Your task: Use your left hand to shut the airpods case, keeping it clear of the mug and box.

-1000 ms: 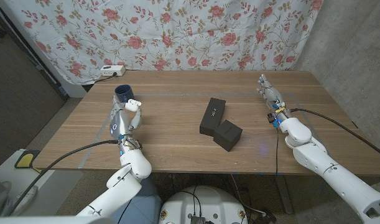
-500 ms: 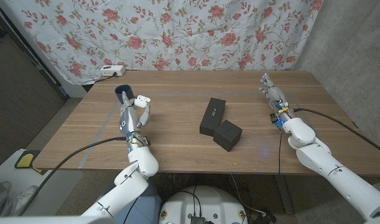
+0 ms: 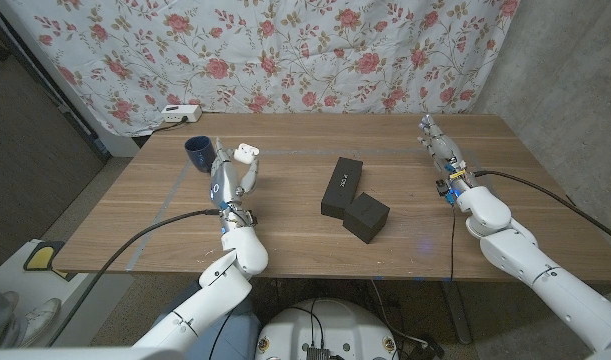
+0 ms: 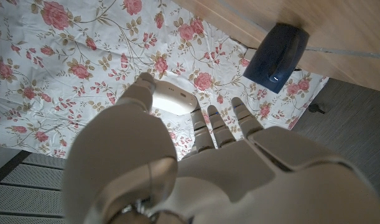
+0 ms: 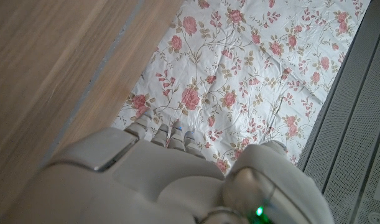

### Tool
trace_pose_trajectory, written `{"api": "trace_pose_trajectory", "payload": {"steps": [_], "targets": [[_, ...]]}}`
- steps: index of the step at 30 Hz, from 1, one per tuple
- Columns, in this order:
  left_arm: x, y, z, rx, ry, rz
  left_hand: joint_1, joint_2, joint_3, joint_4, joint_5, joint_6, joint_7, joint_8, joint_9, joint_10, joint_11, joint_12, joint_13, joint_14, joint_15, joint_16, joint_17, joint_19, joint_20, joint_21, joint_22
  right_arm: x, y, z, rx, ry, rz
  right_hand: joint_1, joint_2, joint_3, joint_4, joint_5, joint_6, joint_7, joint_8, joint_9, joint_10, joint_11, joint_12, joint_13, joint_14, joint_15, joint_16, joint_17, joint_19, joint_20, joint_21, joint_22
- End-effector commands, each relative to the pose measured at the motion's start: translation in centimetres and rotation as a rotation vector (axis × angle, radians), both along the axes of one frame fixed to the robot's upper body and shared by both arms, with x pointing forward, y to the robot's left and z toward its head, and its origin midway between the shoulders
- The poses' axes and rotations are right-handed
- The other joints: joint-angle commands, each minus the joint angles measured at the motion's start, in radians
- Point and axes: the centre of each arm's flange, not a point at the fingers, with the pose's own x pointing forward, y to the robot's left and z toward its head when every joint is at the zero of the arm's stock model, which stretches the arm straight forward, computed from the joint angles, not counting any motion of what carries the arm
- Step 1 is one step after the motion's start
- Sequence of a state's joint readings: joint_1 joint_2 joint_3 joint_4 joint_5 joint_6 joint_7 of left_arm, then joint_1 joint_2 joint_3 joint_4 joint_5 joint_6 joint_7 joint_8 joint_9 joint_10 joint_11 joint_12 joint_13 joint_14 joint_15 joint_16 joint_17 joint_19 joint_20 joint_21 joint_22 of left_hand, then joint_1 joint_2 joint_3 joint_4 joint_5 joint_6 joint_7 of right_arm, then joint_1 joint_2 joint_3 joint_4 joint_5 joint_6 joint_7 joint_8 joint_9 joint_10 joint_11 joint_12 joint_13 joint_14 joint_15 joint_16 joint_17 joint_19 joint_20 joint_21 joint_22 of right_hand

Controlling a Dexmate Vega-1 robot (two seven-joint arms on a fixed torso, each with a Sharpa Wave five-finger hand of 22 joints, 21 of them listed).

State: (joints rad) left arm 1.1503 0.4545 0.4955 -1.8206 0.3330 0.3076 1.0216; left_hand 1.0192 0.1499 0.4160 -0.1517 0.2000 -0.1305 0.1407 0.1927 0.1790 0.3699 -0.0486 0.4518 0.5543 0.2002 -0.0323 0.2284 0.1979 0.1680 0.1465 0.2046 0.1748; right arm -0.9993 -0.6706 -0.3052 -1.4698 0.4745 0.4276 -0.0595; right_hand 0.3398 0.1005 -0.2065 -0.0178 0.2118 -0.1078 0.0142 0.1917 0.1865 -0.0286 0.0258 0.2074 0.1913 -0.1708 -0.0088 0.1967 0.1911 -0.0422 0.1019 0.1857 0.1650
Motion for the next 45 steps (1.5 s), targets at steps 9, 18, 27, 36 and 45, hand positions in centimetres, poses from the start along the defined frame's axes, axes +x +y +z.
{"api": "trace_pose_trajectory", "payload": {"steps": [9, 18, 27, 36, 45], "targets": [[0.8, -4.2, 1.5, 0.123, -0.039, -0.104, 0.002, 0.004, -0.005, -0.006, 0.001, 0.005, 0.003, 0.004, 0.005, 0.128, -0.121, 0.005, 0.008, -0.002, -0.013, -0.007, 0.0, 0.012, -0.04, 0.002, 0.004, -0.2, 1.1, 0.6, -0.008, 0.001, 0.062, 0.003, 0.004, 0.002, 0.0, 0.0, -0.004, -0.003, 0.003, 0.002, 0.056, -0.021, 0.021, 0.003, -0.049, 0.001, 0.007, 0.002, -0.006, 0.014, 0.0, 0.006], [0.9, -5.5, 1.6, 0.135, -0.051, -0.141, 0.003, 0.004, -0.009, -0.006, 0.001, 0.005, 0.003, 0.004, 0.005, 0.129, -0.123, 0.007, 0.011, -0.003, -0.013, -0.011, -0.001, 0.008, -0.047, -0.002, 0.003, -0.6, 1.0, 0.6, -0.011, 0.014, 0.061, 0.002, 0.002, 0.002, -0.001, -0.001, -0.001, -0.003, 0.004, 0.002, 0.072, -0.011, 0.024, 0.004, -0.039, -0.001, 0.011, 0.002, 0.001, 0.019, 0.003, 0.006], [1.1, -6.8, 2.3, 0.147, -0.075, -0.19, 0.0, 0.008, -0.013, -0.001, 0.001, 0.006, 0.0, 0.004, 0.005, 0.127, -0.124, 0.007, 0.013, -0.001, -0.014, -0.011, 0.001, 0.024, -0.029, 0.004, 0.004, -1.5, 1.5, 1.3, -0.036, 0.015, 0.101, 0.002, 0.001, 0.002, -0.001, -0.002, -0.001, -0.001, 0.005, 0.002, 0.073, -0.001, 0.021, 0.004, -0.041, 0.008, 0.01, 0.002, 0.003, 0.02, 0.003, 0.006], [1.5, -7.3, 2.5, 0.162, -0.088, -0.278, 0.003, 0.013, -0.013, -0.002, 0.002, 0.006, -0.003, 0.003, 0.005, 0.116, -0.128, 0.003, 0.015, -0.012, -0.01, -0.015, 0.002, 0.02, -0.035, 0.002, 0.006, -2.7, 2.2, 2.1, -0.082, -0.008, 0.1, -0.004, -0.001, 0.001, 0.0, -0.002, 0.001, 0.001, 0.006, 0.002, 0.145, 0.016, 0.041, 0.007, -0.022, 0.012, 0.017, 0.002, 0.01, 0.023, 0.005, 0.006], [2.2, -7.8, 2.9, 0.222, -0.105, -0.394, 0.001, 0.013, -0.016, 0.0, 0.001, 0.004, -0.006, 0.002, 0.005, 0.116, -0.131, 0.002, 0.016, -0.016, -0.013, -0.016, 0.003, 0.026, -0.046, 0.005, 0.007, -3.9, 3.5, 3.0, -0.122, -0.019, 0.105, -0.016, -0.004, -0.003, 0.005, -0.002, -0.073, 0.004, -0.015, 0.002, 0.215, 0.046, 0.054, 0.012, 0.007, 0.027, 0.025, 0.003, 0.027, 0.029, 0.008, 0.005]]}}
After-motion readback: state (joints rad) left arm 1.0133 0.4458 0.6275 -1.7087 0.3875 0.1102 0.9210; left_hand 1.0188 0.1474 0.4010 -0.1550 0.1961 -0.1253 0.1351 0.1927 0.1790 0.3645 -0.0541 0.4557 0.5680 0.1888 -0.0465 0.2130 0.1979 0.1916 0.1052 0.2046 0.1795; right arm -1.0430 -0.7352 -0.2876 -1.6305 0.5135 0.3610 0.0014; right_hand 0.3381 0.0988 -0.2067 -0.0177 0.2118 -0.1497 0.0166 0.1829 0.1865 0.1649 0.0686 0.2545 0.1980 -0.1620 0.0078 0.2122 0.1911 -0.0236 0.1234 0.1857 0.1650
